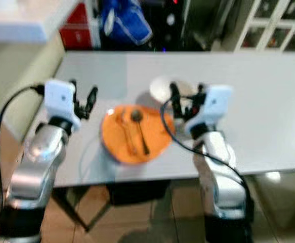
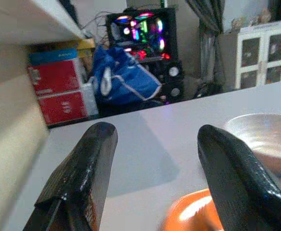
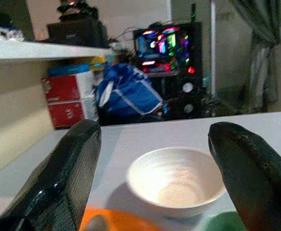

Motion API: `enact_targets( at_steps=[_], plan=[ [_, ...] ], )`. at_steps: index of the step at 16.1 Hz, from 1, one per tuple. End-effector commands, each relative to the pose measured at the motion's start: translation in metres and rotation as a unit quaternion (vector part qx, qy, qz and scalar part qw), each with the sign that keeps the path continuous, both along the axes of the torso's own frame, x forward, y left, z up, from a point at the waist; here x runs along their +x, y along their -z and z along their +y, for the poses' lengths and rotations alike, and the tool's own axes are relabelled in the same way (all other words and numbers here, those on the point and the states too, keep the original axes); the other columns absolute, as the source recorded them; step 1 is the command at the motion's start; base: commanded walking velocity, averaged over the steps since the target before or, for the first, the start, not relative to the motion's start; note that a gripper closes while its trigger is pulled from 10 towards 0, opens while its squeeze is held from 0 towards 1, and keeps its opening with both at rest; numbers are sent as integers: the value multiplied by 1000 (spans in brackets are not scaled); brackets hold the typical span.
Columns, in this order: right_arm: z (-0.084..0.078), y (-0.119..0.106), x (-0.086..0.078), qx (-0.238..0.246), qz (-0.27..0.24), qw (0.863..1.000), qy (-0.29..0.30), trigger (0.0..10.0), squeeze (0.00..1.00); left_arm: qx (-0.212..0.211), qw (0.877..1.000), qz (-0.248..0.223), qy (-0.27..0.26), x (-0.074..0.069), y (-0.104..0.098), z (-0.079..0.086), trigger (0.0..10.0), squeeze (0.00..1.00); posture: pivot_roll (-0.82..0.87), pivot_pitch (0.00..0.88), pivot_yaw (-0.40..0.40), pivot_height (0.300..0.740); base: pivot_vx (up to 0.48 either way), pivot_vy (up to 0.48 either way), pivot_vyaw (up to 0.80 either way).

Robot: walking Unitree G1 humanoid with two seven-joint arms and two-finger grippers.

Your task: Setting the table

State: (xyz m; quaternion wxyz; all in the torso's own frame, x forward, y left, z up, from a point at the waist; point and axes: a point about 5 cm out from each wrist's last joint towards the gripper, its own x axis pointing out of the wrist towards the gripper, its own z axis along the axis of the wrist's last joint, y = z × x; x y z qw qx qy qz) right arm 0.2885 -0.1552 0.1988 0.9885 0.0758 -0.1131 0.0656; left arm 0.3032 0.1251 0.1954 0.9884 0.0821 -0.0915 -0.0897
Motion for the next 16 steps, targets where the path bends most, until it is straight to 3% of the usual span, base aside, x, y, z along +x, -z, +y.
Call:
enact_targets(
  at_steps=[1,16],
  plan=[
    [-3,-6,0,2,-15,1000,4,10000,0,6,1000,-5,4,-1,-2,-3,10000,0,-25,0,-27,740,0,0,0],
    [0,4,4,-17,11,1000,-6,10000,0,10,1000,-3,0,1,1,-4,10000,0,-28,0,-32,740,0,0,0]
  ],
)
